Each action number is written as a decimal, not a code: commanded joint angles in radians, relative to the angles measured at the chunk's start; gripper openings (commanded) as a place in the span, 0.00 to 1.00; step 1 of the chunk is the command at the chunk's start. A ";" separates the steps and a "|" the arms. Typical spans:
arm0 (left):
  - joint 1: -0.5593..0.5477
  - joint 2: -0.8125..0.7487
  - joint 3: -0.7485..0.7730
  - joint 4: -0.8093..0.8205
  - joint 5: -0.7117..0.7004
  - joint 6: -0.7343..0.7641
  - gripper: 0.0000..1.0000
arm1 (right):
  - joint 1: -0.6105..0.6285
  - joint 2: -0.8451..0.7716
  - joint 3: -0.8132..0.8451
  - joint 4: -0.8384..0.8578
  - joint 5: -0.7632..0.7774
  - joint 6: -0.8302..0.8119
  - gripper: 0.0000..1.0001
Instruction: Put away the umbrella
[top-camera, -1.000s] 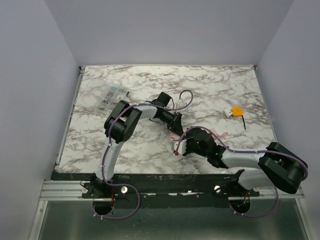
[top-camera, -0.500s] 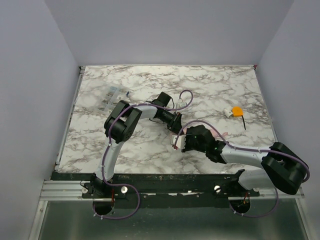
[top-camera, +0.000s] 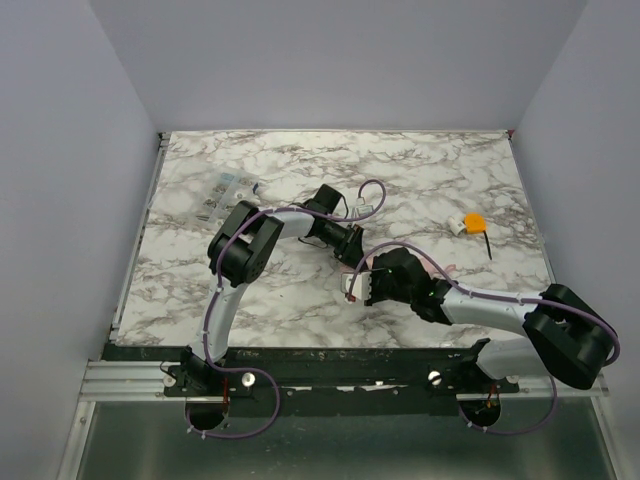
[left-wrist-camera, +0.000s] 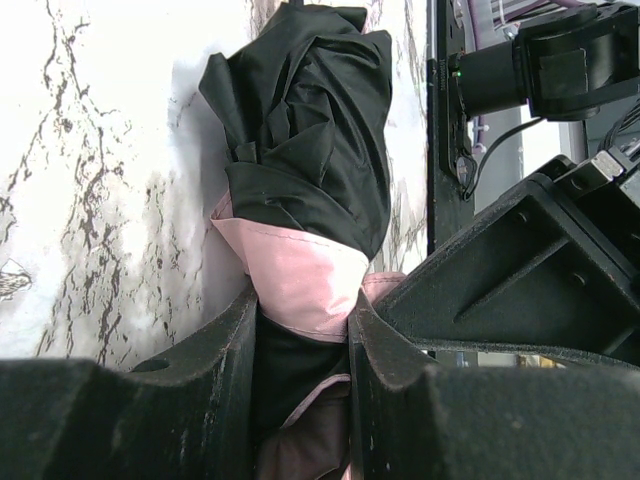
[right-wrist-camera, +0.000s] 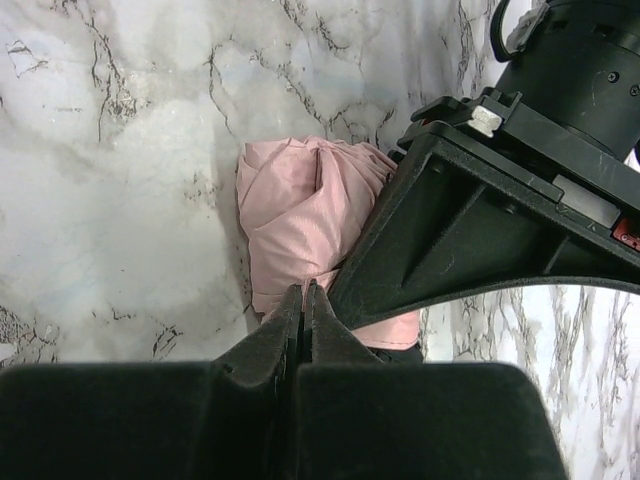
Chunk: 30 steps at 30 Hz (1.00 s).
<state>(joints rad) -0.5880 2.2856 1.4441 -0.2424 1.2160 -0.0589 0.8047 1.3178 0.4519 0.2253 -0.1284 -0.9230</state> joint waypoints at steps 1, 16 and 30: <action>-0.011 0.099 -0.111 -0.148 -0.253 0.025 0.28 | -0.026 0.029 -0.009 -0.114 0.036 -0.062 0.00; -0.012 0.058 -0.141 -0.138 -0.274 0.054 0.49 | -0.091 0.034 0.020 -0.224 -0.009 -0.126 0.00; -0.011 0.094 -0.135 -0.170 -0.333 0.085 0.39 | -0.155 -0.025 0.107 -0.460 -0.141 -0.190 0.00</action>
<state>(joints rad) -0.5934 2.2478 1.3945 -0.1890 1.1824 -0.0410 0.6941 1.3087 0.5327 -0.0223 -0.3050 -1.0657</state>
